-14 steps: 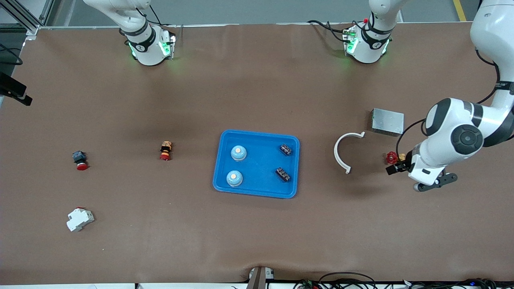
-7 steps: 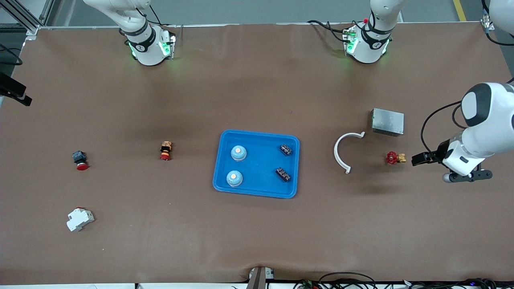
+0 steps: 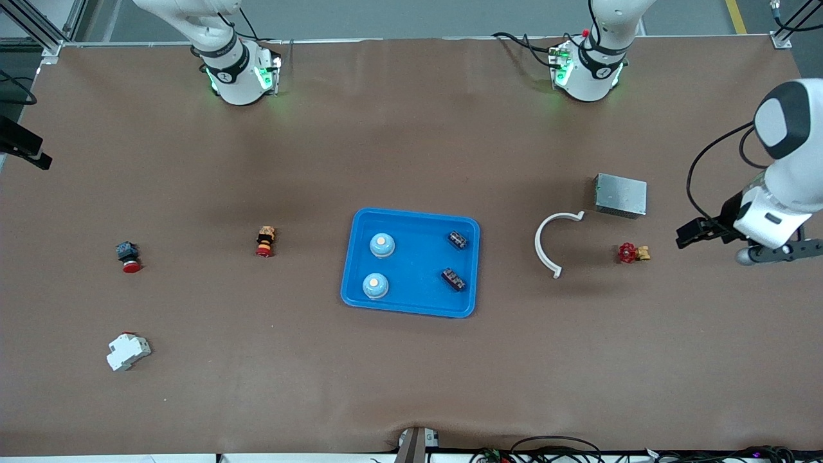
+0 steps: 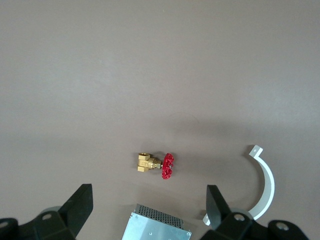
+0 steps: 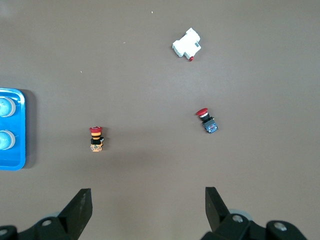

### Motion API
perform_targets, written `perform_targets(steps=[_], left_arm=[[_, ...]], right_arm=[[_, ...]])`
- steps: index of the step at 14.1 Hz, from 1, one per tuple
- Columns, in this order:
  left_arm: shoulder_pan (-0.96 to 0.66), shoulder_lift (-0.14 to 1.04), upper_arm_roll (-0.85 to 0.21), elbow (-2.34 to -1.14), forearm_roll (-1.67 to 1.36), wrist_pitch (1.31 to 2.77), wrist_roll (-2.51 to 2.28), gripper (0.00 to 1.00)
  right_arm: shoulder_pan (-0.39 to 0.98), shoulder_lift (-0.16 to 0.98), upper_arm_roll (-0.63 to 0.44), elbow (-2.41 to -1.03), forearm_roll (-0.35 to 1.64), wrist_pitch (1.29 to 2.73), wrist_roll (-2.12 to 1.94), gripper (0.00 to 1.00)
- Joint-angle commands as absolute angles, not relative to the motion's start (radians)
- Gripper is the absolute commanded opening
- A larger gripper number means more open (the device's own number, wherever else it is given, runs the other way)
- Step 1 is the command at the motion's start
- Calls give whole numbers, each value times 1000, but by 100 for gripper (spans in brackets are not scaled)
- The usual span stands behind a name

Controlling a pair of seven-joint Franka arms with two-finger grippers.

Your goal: Place electrolytic capacitor and blue bell in tray

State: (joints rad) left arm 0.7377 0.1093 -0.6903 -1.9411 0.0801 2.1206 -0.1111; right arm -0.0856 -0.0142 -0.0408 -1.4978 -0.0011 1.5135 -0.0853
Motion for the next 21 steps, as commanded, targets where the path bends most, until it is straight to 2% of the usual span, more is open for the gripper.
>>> perform_targets(steps=[1,4,6,14,17,21], left_arm=[[756,-29,-689,-2000,41,2123,-80,100],[758,-58,-689,-1979,38,2103,-83,100],[752,-25,-695,-1878,25,2013,-81,100],[759,6,-684,-1769,-1,1908,-8,100],[758,9,-687,-1691,-3,1793,-8,100],[755,12,-690,-1684,-3,1781,-11,100]], right_arm=[[-100,-17,-29,-1497,0,1509,-87,100],[-100,-18,-28,-1496,0,1508,-87,100],[-100,-18,-28,-1496,-2,1512,-92,100],[-92,-14,-26,-1496,-26,1531,-158,100],[-94,-14,-28,-1497,-25,1532,-152,100],[-98,-14,-28,-1497,-17,1532,-149,100]])
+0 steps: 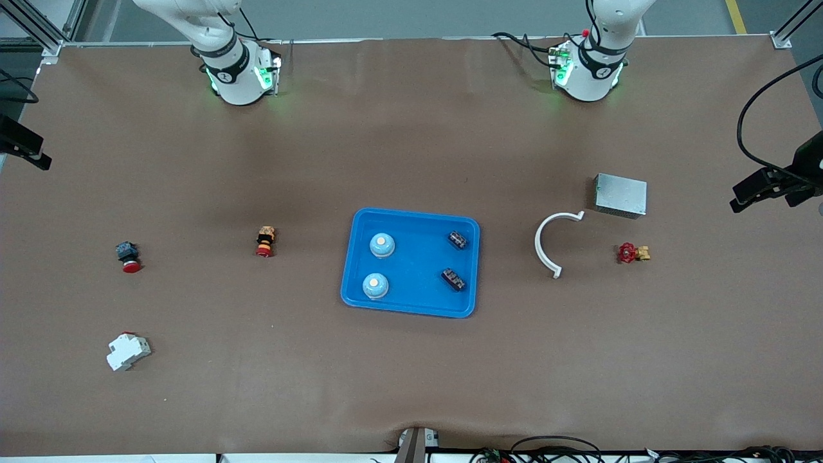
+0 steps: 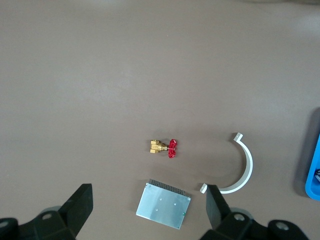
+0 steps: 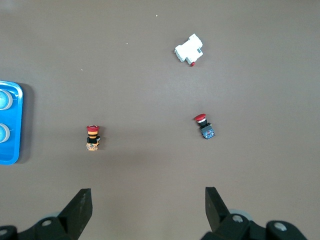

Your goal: Place electrolytic capacitor and blue bell in tray

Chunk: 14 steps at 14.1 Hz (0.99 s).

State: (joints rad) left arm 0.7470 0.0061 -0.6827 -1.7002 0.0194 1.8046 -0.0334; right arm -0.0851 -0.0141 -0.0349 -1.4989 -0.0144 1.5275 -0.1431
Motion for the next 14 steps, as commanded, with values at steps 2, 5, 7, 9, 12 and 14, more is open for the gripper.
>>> perform_targets(steps=[2,5,7,9,12,14], left_arm=[[753,15,-689,-1683,-8,1781,-11,100],[674,31,-637,-1684,-8,1781,-21,100],[493,32,-457,-1684,-8,1781,-23,100],[370,32,-340,-1684,-8,1779,-23,100],[194,26,-157,-1684,-8,1778,-20,100],[74,26,-47,-1684,-8,1778,-21,100]], right_arm=[[-98,-14,-28,-1497,-17,1532,-147,100],[-98,-14,-28,-1497,-15,1531,-147,100],[-98,-14,-28,-1499,-15,1531,-147,100],[-98,-14,-28,-1499,-15,1529,-147,100],[-98,-14,-28,-1499,-15,1531,-147,100],[-98,-14,-28,-1499,-15,1534,-147,100]])
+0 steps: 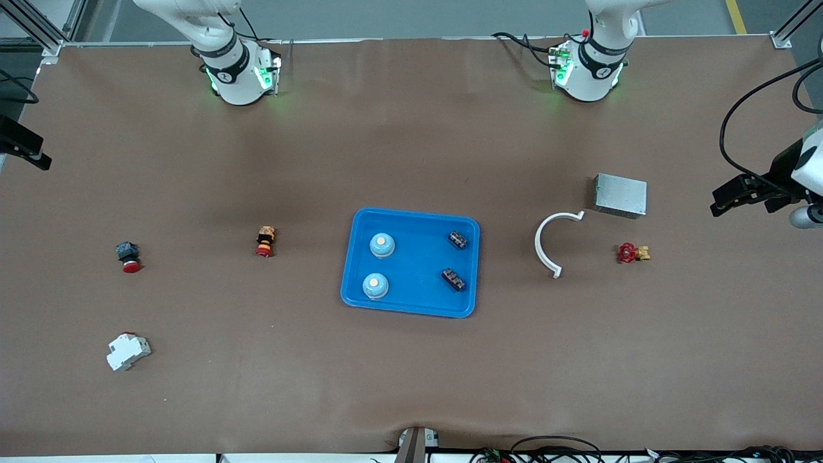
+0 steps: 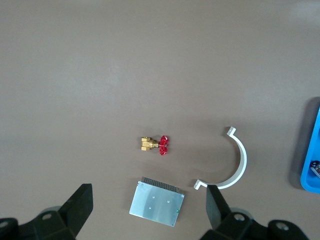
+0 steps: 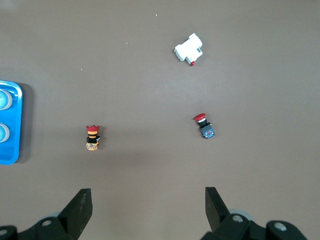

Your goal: Place electrolytic capacitor and blue bell in tray

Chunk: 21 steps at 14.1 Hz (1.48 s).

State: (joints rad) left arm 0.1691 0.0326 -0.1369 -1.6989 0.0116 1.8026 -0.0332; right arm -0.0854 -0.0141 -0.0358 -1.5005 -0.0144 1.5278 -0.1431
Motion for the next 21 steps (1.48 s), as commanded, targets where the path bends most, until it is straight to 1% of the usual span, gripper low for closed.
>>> perform_targets(steps=[1,3,21], left_arm=[[25,26,3,-1684,-8,1778,-21,100],[-38,26,69,-1684,-8,1776,-23,100],[-8,22,63,-1686,-9,1776,-11,100]], right_arm=[[-98,-14,-28,-1499,-15,1534,-147,100],[-98,-12,-28,-1499,-15,1534,-146,100],[-100,-6,-28,-1499,-14,1532,-144,100]])
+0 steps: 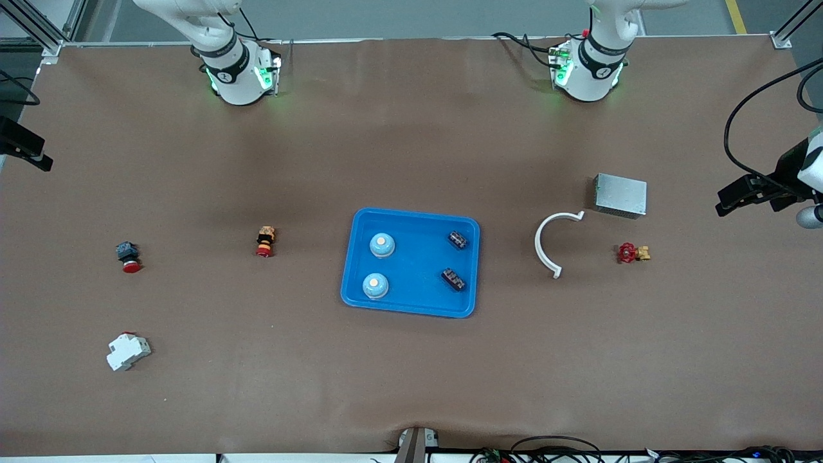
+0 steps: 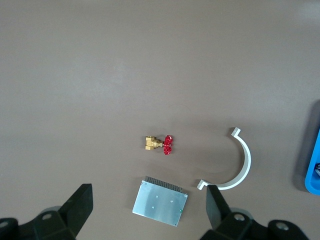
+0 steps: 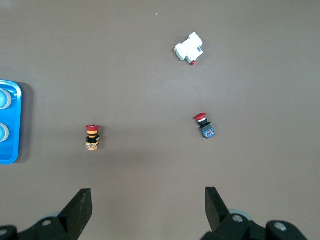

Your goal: Place electrolytic capacitor and blue bell in tray

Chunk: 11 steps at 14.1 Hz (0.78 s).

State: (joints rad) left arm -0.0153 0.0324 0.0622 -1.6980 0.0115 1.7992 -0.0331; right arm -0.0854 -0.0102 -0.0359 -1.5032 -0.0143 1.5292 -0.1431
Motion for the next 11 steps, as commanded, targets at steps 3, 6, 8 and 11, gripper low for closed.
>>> perform_targets(steps=[3,6,8,11], left_arm=[[-5,5,67,-1680,-9,1746,-5,100],[-5,-23,69,-1677,-8,1704,-5,100],[-5,-35,64,-1677,-8,1690,-5,100],[-9,-61,61,-1675,-8,1677,-17,100]], right_arm=[[-98,-6,-28,-1499,-12,1528,-121,100],[-98,-6,-28,-1499,-12,1528,-117,100],[-98,-6,-28,-1499,-8,1528,-114,100],[-100,-8,-29,-1499,15,1528,-94,100]])
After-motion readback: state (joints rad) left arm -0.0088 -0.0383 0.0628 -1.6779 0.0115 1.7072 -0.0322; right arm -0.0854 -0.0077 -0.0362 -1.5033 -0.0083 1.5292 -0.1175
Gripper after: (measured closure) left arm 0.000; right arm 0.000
